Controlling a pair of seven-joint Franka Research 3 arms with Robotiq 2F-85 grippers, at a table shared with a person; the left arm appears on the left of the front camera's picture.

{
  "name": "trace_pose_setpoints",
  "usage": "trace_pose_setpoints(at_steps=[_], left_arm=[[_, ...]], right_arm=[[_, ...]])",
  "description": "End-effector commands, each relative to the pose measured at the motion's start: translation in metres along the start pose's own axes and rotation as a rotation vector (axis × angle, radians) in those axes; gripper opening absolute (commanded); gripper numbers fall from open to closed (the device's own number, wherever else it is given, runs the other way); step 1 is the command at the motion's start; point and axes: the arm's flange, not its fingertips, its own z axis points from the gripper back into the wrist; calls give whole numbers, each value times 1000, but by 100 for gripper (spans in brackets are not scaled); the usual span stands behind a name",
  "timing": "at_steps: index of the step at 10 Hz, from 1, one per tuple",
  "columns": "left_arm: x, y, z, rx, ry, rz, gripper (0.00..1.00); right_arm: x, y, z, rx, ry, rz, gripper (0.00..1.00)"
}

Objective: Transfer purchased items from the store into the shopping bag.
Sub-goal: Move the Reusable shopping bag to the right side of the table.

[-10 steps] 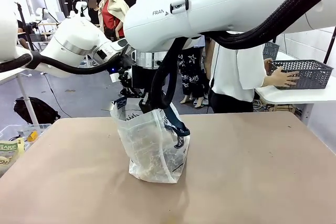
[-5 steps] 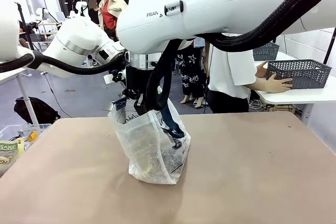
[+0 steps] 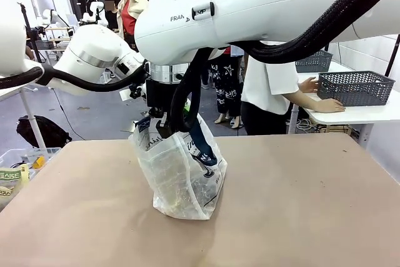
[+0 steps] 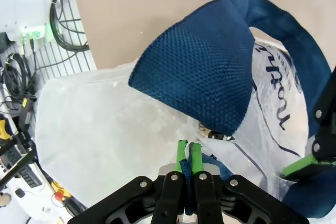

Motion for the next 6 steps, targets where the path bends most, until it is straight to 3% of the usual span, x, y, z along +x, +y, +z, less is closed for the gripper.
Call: trace_pose_setpoints(at_steps=[1, 4, 6], left_arm=[[4, 2, 3, -74, 25, -16, 49], [3, 2, 2, -162, 93, -91, 49], [2, 5, 5, -157, 73, -81, 49]], right_arm=[[7, 0, 0, 16, -5, 21, 0], [7, -2, 1, 24, -8, 25, 0], [4, -4, 5, 32, -27, 20, 0]])
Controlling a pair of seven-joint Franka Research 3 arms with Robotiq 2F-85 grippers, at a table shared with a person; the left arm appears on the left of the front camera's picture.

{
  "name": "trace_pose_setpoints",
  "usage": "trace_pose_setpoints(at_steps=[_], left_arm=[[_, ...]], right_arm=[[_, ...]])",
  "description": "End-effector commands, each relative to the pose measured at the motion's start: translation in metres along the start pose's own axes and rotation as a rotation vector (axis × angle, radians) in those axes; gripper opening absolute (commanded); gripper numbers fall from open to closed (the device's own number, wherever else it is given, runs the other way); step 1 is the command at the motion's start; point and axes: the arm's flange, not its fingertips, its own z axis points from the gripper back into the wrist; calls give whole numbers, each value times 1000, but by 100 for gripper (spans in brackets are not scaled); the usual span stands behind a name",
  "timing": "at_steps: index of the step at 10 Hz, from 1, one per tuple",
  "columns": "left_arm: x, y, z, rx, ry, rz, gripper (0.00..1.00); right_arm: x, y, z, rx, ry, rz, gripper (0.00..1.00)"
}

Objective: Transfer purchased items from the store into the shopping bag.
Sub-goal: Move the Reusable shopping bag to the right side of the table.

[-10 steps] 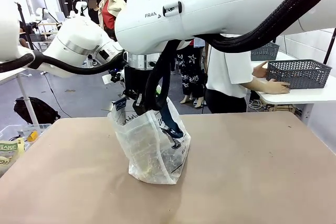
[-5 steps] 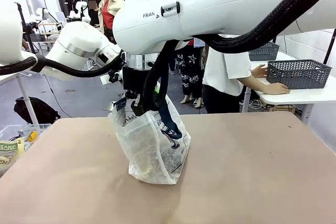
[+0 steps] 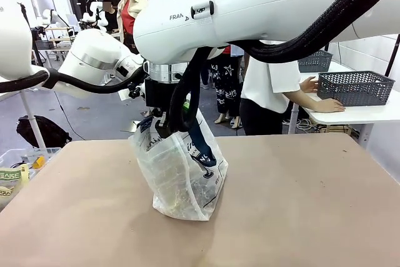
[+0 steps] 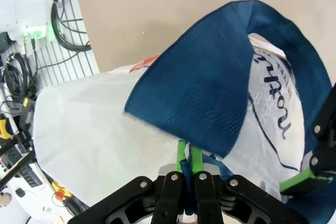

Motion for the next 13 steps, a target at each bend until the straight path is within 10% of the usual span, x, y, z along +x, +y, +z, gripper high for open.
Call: trace_pose_setpoints(at_steps=[1, 12, 13], left_arm=[[-2, 2, 7, -43, 6, -7, 49], [7, -16, -21, 288, -71, 62, 49], [7, -17, -22, 300, -70, 63, 37]], right_arm=[[2, -6, 4, 30, -28, 17, 0], [8, -3, 1, 30, -16, 35, 0], [7, -3, 2, 31, -18, 35, 0]])
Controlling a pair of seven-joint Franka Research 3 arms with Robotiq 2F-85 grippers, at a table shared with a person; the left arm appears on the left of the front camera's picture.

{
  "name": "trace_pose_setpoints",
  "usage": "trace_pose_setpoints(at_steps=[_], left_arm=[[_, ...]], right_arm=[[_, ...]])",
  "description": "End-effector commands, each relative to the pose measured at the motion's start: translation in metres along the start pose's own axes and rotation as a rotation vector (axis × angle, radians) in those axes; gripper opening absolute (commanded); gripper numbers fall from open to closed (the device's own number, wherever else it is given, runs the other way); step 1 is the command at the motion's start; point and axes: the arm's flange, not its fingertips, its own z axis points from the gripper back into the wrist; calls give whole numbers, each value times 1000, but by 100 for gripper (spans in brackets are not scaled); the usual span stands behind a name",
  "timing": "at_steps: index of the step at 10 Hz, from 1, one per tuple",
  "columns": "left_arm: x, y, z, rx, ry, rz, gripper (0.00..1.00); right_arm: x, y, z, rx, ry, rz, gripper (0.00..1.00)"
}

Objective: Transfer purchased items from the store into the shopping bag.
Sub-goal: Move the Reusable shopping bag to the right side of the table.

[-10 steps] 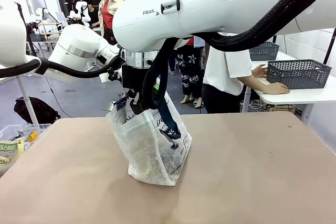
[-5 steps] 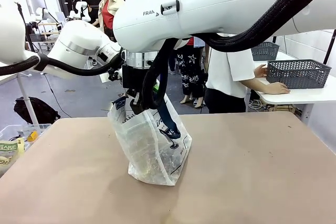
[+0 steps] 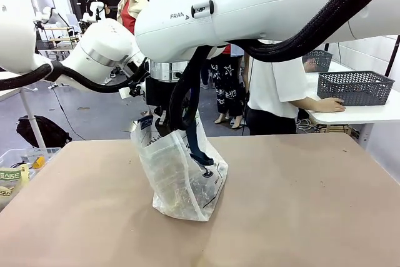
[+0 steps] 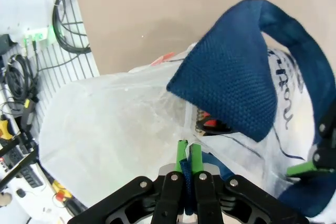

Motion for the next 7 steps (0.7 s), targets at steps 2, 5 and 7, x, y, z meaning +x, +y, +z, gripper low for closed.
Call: trace_pose_setpoints(at_steps=[2, 5, 7], left_arm=[[-5, -3, -8, 64, -23, 20, 0], [-5, -2, -6, 66, -27, 20, 0], [-4, -1, -6, 58, -24, 25, 0]], right_arm=[[4, 2, 2, 25, -14, 34, 0], [2, 2, 3, 23, -21, 32, 0], [2, 2, 5, 18, -27, 19, 0]])
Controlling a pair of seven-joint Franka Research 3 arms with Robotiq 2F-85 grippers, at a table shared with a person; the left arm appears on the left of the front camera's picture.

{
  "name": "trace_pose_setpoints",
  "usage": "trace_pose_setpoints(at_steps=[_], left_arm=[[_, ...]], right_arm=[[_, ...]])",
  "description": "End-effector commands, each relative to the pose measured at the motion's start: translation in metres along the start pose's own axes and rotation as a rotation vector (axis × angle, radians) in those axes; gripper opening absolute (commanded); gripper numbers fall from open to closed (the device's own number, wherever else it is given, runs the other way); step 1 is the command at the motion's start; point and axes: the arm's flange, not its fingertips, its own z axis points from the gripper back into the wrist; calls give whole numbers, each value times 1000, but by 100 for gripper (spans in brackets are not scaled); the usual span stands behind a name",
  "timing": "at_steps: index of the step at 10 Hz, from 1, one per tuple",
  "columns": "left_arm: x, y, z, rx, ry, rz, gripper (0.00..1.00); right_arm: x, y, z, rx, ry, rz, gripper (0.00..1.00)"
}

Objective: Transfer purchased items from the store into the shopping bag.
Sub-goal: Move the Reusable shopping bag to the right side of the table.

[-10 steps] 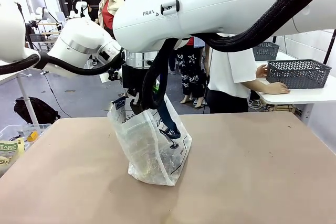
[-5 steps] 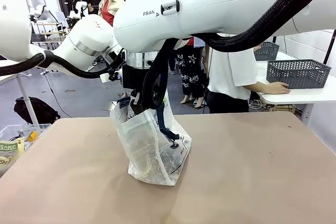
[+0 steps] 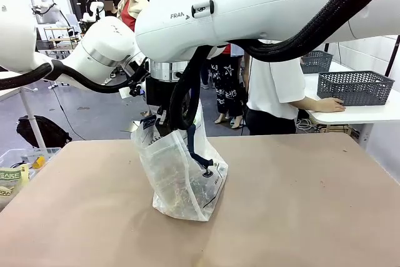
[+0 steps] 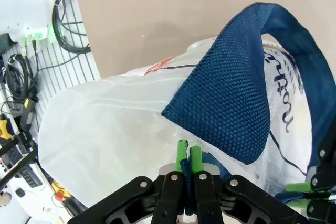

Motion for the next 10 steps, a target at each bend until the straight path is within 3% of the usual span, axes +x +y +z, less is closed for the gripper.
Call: trace_pose_setpoints(at_steps=[1, 3, 4, 8, 9, 10], left_arm=[[-5, 1, -4, 25, -5, 17, 0], [-6, 2, -3, 30, -5, 17, 0], [-7, 1, -3, 28, -5, 12, 0], [-8, 5, -2, 13, -5, 15, 0], [-8, 6, -2, 9, -5, 16, 0], [-9, 7, -1, 2, -7, 11, 0]], right_arm=[[1, 3, 5, 29, -47, 28, 0], [-1, 5, 11, 41, -84, 7, 0], [-6, 8, 17, 44, -63, -12, 14], [-27, 17, 42, -31, -126, -139, 88], [-33, 20, 50, -59, -135, -169, 100], [-41, 23, 59, -96, -135, -216, 100]])
